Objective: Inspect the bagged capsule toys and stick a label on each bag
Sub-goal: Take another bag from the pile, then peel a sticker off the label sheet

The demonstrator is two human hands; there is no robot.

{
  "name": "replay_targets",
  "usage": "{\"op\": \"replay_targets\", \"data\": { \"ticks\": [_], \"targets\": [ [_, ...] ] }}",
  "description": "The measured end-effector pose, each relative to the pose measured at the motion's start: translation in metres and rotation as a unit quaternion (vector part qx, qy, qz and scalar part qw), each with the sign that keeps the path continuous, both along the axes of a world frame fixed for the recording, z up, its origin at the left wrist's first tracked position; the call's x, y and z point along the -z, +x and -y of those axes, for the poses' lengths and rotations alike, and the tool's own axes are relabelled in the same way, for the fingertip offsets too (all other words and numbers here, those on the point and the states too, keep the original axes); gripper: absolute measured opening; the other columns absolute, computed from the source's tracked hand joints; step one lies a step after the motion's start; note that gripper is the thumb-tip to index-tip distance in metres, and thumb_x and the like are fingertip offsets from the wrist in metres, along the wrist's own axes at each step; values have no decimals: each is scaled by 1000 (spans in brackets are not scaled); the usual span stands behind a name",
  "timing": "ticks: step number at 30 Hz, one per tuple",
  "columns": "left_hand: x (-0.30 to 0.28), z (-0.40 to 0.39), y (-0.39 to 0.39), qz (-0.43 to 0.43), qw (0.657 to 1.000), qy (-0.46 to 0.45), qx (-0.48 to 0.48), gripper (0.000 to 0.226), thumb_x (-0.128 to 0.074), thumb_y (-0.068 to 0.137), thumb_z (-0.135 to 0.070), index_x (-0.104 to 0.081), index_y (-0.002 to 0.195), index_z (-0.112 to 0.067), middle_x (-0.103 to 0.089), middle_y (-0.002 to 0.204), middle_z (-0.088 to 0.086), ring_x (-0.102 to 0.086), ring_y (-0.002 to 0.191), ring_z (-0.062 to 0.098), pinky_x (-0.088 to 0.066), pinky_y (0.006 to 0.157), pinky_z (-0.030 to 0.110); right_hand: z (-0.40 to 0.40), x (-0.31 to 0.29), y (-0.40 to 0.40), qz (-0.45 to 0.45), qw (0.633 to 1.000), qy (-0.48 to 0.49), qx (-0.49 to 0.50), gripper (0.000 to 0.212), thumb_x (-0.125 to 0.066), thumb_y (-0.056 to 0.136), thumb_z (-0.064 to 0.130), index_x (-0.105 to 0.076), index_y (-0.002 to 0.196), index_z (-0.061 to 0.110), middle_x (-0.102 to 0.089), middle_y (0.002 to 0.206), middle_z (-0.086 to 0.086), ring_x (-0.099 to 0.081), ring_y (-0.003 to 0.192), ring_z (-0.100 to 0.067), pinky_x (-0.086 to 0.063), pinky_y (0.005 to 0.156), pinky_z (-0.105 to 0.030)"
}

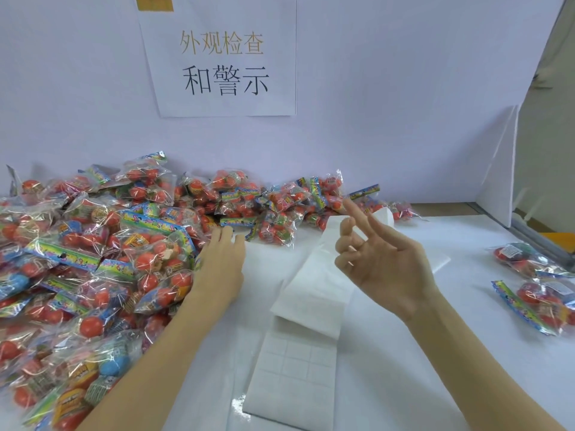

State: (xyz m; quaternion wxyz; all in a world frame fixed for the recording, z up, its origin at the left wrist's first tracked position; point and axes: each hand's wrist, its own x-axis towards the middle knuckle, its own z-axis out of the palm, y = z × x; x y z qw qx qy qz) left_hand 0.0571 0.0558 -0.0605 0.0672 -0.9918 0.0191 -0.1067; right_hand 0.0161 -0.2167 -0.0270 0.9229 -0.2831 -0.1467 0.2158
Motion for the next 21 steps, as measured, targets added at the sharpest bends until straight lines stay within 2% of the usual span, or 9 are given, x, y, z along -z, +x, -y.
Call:
{"op": "replay_targets", "data": {
  "ticks": [2,4,6,8,12,14,16,18,21],
  "targets": [
    [-5,-1,-2,15,1000,-3,-15,20,-54,99,-6,-48,118,-11,-34,145,17,-39,132,28,-41,83,24,-2,1,1,-14,1000,-18,7,55,-76,89,18,-64,143,15,-66,100,-1,-61,79,-14,-50,71,-24],
    [-8,-2,-1,31,997,44,-49,31,-55,100,-17,-49,129,-7,-29,153,25,-33,142,36,-44,101,32,-4,2,2,-24,999,-24,19,56,-80,85,17,-66,139,13,-65,97,-1,-59,76,-14,-48,69,-24],
    [-6,-1,-1,12,990,127,-61,50,-48,105,-31,-43,144,-2,-39,152,23,-34,143,41,-31,119,49,-4,2,3,-29,999,-29,34,56,-83,81,17,-70,135,12,-65,95,-2,-58,74,-15,-47,68,-24],
    [-2,-3,0,7,988,144,-45,48,-45,105,-27,-41,146,-3,-49,144,15,-46,134,35,-26,122,52,-5,2,3,-35,998,-38,43,54,-84,79,16,-72,132,11,-64,94,-2,-56,72,-15,-46,68,-24],
    [-2,-7,3,60,998,-13,7,44,-62,101,-33,-47,135,-9,-56,135,8,-45,132,31,-31,111,38,-6,4,4,-52,996,-50,45,47,-85,77,15,-76,122,8,-63,92,-3,-57,71,-16,-47,65,-25],
    [-3,-3,1,93,993,-69,39,45,-57,104,-41,-50,135,-9,-60,133,8,-49,129,30,-31,107,38,-6,6,4,-55,995,-60,49,45,-85,76,15,-77,119,8,-62,90,-2,-56,70,-16,-46,66,-25],
    [-4,2,0,135,976,-149,88,44,-55,106,-38,-53,137,-7,-64,130,11,-55,121,34,-36,102,40,-6,6,4,-64,994,-70,53,47,-88,72,15,-77,117,8,-62,89,-2,-55,70,-16,-46,65,-25],
    [-9,10,-4,164,949,-217,158,51,-66,100,-35,-55,140,-4,-66,129,13,-58,119,36,-41,102,44,-6,7,5,-79,991,-84,63,46,-87,72,14,-77,117,8,-62,88,-3,-55,69,-16,-47,64,-24],
    [-17,24,-14,185,922,-226,254,74,-82,85,-39,-54,144,-2,-67,132,13,-60,122,36,-46,107,49,-8,9,6,-86,978,-162,96,44,-79,84,22,-73,125,8,-67,94,-6,-63,74,-17,-54,64,-25]
  ]
}}
